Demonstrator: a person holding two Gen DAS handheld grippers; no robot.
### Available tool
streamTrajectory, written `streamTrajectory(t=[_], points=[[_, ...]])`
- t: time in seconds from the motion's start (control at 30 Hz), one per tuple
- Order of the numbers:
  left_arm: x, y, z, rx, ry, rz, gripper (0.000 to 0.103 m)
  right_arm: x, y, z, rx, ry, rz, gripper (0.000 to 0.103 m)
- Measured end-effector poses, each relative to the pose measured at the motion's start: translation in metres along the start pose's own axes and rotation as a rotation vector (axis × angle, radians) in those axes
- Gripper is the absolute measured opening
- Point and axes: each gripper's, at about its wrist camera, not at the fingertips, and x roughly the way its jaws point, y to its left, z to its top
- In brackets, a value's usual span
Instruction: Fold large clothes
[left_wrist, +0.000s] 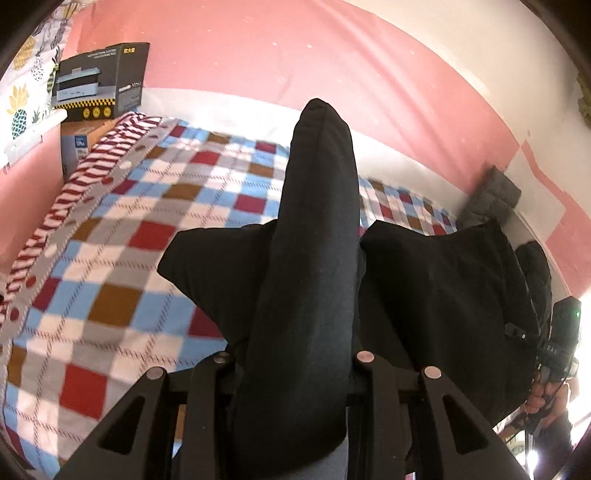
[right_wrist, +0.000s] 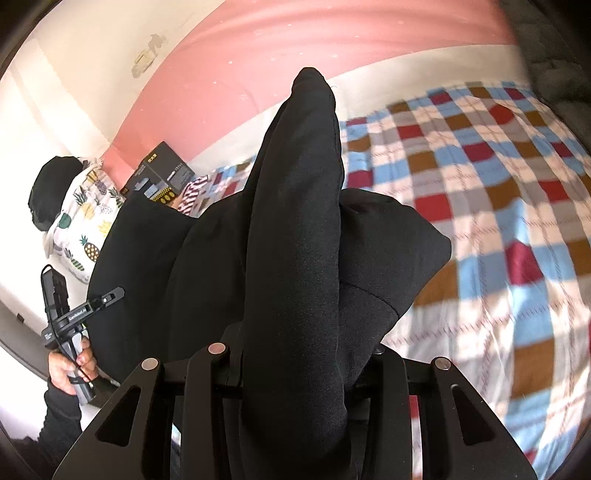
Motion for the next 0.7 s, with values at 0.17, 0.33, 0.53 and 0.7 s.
streamTrajectory(t=[0.17, 0.33, 0.53, 0.7], points=[[0.018, 0.02, 0.035, -0.002, -0.014, 0.021, 0.03, 0.035, 0.005, 0.028, -0.008, -0.005, 0.014, 0.037], [0.053, 0.042, 0.066, -0.009, -0.005, 0.035, 0.031, 0.073, 0.001, 0.052, 0.017, 0.013, 0.028, 0.037], [0.126, 0.075, 0.069, -0.022, 0.062, 0.069, 0.032, 0.132, -0.035, 0.058, 0.085, 0.088, 0.009, 0.042], [0.184, 0.138, 0.039, -0.174, 0.158, 0.129, 0.056, 0.175, -0.101, 0.024, 0.281, 0.209, -0.05, 0.064]])
